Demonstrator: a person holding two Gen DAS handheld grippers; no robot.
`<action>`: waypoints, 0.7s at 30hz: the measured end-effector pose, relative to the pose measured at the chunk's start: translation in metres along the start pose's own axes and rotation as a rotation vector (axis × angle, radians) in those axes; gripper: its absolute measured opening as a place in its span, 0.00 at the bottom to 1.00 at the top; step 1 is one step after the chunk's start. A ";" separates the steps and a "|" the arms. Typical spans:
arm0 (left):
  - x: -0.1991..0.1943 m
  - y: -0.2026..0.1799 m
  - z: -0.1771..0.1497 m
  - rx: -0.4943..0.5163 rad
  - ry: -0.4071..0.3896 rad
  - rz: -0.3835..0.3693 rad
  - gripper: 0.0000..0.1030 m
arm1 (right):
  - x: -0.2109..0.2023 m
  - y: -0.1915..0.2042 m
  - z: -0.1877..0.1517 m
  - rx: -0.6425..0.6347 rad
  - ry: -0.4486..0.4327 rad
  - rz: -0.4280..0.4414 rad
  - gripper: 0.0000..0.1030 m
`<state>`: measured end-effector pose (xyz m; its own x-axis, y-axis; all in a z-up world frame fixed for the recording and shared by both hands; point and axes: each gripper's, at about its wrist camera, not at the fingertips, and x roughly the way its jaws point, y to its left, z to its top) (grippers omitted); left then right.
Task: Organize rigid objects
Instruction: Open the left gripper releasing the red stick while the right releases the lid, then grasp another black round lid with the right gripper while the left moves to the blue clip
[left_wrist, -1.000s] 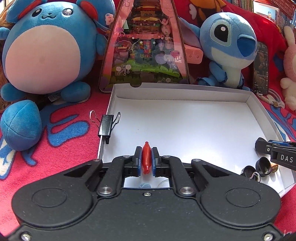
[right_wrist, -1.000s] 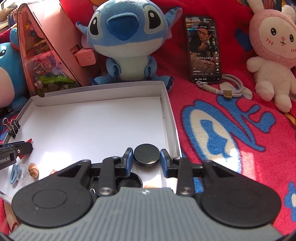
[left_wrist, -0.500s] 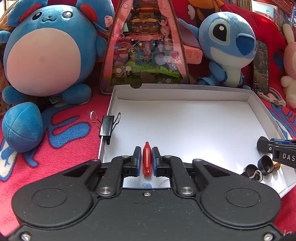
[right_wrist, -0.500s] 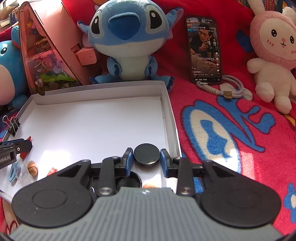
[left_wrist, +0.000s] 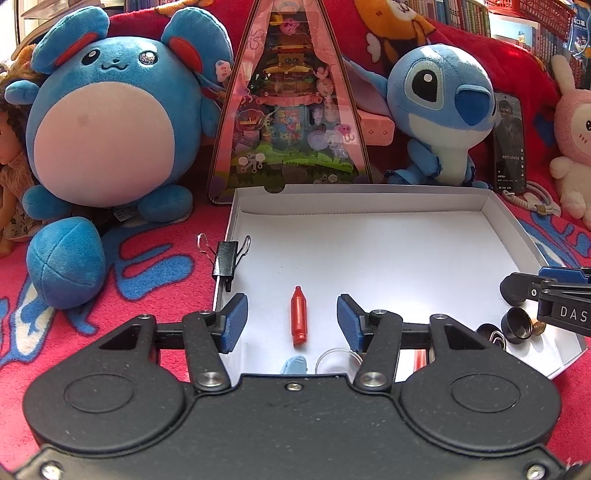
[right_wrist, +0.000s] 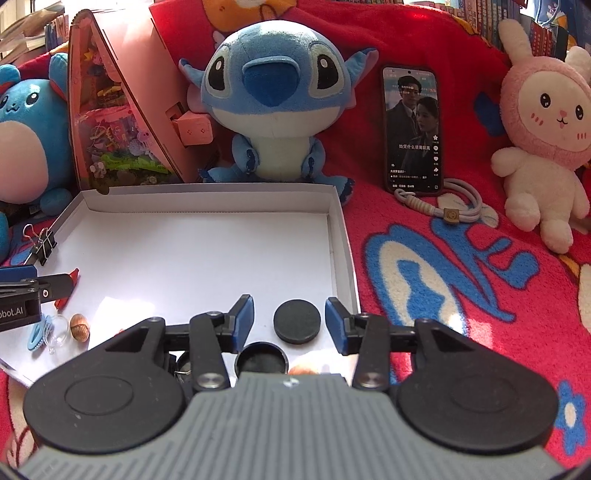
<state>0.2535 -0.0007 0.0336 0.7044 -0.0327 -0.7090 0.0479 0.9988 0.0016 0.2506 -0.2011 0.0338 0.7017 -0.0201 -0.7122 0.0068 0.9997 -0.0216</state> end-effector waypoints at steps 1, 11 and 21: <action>-0.006 -0.001 -0.001 0.010 -0.010 -0.004 0.53 | -0.004 0.001 -0.001 -0.011 -0.012 0.000 0.59; -0.067 -0.012 -0.024 0.099 -0.104 -0.060 0.65 | -0.059 0.013 -0.021 -0.133 -0.134 0.058 0.67; -0.111 -0.014 -0.069 0.085 -0.103 -0.145 0.67 | -0.108 0.020 -0.070 -0.180 -0.175 0.189 0.73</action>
<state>0.1257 -0.0087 0.0638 0.7546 -0.1837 -0.6299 0.2106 0.9770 -0.0327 0.1251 -0.1798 0.0607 0.7904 0.1840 -0.5844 -0.2508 0.9674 -0.0347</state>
